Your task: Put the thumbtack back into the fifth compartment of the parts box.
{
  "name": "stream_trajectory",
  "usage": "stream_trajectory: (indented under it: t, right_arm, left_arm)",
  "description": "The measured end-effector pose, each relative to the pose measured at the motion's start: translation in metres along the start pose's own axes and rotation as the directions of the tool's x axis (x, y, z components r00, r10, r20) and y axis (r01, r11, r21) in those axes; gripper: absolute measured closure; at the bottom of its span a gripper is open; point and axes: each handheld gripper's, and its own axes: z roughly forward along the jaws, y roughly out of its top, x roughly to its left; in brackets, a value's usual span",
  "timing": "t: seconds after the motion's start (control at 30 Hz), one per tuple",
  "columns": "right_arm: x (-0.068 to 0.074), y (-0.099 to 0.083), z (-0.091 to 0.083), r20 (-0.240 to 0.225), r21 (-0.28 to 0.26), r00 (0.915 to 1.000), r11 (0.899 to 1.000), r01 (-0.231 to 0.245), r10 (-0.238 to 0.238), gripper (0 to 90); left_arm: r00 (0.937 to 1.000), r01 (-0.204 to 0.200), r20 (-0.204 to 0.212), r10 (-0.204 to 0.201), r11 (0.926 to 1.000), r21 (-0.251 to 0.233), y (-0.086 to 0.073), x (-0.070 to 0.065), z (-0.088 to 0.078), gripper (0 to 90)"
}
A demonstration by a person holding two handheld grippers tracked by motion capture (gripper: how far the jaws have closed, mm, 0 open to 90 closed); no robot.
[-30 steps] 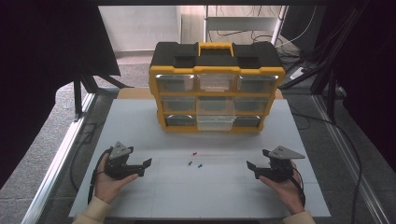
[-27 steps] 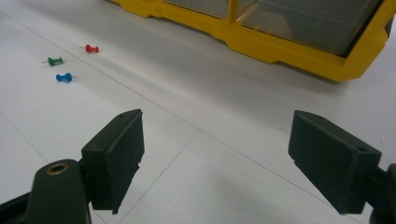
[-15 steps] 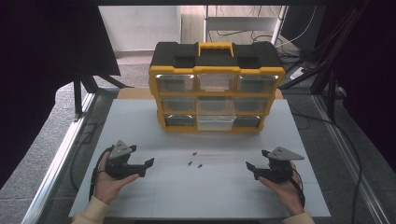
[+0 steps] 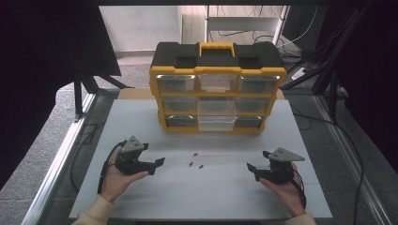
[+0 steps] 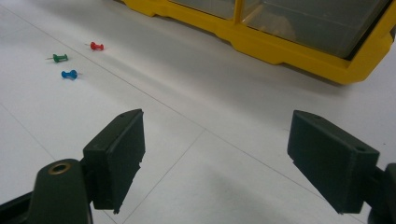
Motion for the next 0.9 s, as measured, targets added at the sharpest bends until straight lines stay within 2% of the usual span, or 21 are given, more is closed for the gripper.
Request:
stream_trajectory:
  t: [0.13,0.3,0.47,0.9]
  right_arm:
    - [-0.001,-0.001,-0.001,0.002,-0.003,1.0000,1.000,-0.006,0.006,19.4]
    - [-0.003,-0.002,-0.001,0.006,0.002,0.9999,1.000,-0.009,0.009,19.5]
    - [-0.003,-0.002,0.001,0.008,0.009,0.9999,1.000,-0.007,0.007,19.6]
    - [-0.004,-0.003,0.002,0.011,0.017,0.9999,1.000,-0.013,0.012,19.7]
  left_arm:
    - [0.9999,-0.010,0.012,0.010,0.9999,0.006,0.005,-0.003,0.003,13.9]
    - [0.9990,-0.006,0.045,0.004,0.9996,0.027,0.012,-0.005,0.014,14.1]
    - [0.9981,-0.026,0.058,0.022,0.9973,0.068,0.020,-0.008,0.025,14.1]
    - [0.9937,-0.059,0.102,0.048,0.9920,0.111,0.033,-0.018,0.046,14.7]
